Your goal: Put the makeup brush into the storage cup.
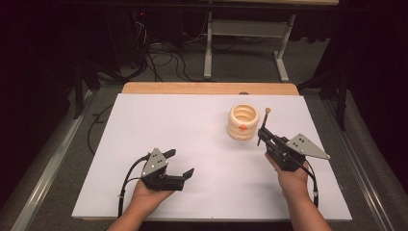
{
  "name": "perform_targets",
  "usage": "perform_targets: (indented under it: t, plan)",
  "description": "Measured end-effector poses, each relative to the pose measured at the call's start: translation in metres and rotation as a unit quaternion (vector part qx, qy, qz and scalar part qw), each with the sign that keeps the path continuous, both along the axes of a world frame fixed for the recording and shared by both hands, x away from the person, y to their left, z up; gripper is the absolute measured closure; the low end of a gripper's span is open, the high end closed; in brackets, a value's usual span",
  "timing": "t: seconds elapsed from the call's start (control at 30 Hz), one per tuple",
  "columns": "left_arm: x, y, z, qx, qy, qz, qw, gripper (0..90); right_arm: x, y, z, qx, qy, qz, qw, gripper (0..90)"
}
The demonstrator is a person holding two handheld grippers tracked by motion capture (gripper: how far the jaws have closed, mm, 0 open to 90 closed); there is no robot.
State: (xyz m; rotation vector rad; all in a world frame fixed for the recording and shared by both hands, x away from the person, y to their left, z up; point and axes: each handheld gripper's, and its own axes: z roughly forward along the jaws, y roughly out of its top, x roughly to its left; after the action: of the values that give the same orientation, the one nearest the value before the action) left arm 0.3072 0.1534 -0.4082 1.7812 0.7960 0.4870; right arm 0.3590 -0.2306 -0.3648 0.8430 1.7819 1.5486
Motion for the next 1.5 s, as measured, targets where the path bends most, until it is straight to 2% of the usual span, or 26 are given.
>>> perform_targets:
  t: [0.13,0.23,0.37,0.47,0.77,0.9,1.17,1.5]
  plan:
    - [-0.001,0.004,-0.005,-0.012,0.001,0.006,0.9999,8.7,0.008,0.004,0.007,-0.004,-0.003,-0.004,1.0,85.8]
    - [-0.001,0.005,-0.003,-0.013,-0.002,0.005,0.9999,8.7,0.015,0.01,0.015,0.006,-0.002,-0.003,1.0,85.8]
    - [-0.002,0.006,-0.005,-0.011,-0.003,0.005,0.9999,8.5,0.024,0.017,0.021,0.005,-0.002,-0.006,1.0,85.8]
    - [-0.002,0.006,-0.005,-0.008,-0.004,0.003,1.0,8.0,0.032,0.02,0.024,0.012,0.001,-0.01,0.9999,85.7]
    - [-0.003,0.006,-0.004,-0.017,-0.004,0.002,0.9999,6.8,0.055,0.026,0.028,0.008,0.006,-0.023,0.9997,85.7]
    - [-0.004,0.006,-0.004,-0.012,-0.004,0.0,0.9999,6.1,0.065,0.03,0.028,0.01,0.01,-0.028,0.9995,85.7]
    - [-0.005,0.007,-0.003,-0.013,-0.006,0.001,0.9999,4.7,0.084,0.039,0.026,-0.004,0.013,-0.039,0.9991,85.7]
    - [-0.007,0.01,-0.002,-0.015,-0.008,0.002,0.9999,4.4,0.098,0.038,0.015,-0.007,0.035,-0.049,0.9982,85.7]
